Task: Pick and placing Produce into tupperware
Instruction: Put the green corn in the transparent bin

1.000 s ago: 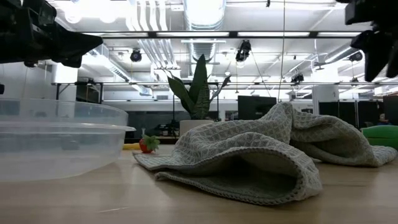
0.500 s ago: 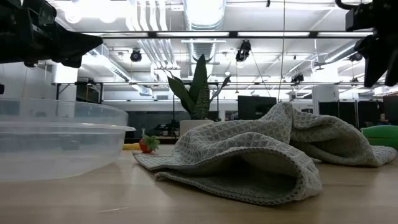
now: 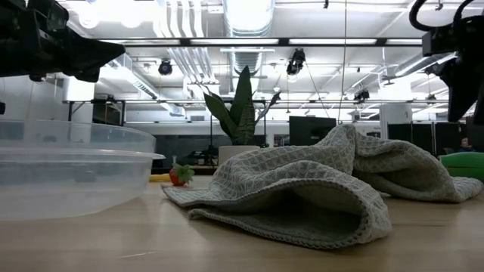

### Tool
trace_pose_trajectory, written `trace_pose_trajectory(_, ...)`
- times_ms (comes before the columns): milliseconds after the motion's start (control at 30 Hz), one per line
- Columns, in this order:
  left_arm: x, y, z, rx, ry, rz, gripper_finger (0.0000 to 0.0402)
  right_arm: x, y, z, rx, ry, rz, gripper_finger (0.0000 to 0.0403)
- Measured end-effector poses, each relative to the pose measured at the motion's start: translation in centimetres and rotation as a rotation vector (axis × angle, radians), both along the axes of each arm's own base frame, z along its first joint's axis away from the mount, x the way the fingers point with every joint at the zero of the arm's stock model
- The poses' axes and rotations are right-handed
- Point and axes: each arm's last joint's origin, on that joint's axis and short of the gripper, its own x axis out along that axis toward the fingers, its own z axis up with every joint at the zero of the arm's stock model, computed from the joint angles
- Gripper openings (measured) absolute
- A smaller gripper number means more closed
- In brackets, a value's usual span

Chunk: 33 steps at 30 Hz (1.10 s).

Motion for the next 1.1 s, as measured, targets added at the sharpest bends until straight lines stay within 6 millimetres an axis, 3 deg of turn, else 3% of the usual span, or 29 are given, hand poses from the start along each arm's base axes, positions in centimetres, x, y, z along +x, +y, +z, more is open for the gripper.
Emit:
trace_pose_trajectory(200, 0.0, 0.0, 0.0, 0.0, 0.0, 0.0, 0.0, 0.6, -0.1, -0.1, 0.025, -0.025, -0.046, 0.0338)
trace_pose_trajectory(567, 0.0, 0.0, 0.0, 0.0, 0.0, 0.0, 0.0, 1.7, -1.3, -2.3, 0.012, 0.145, -0.047, 0.0354)
trace_pose_trajectory(1100, 0.0, 0.0, -0.1, 0.0, 0.009, 0.0, 0.0, 2.9, -1.7, -4.4, 0.054, 0.2, -0.104, 0.0354)
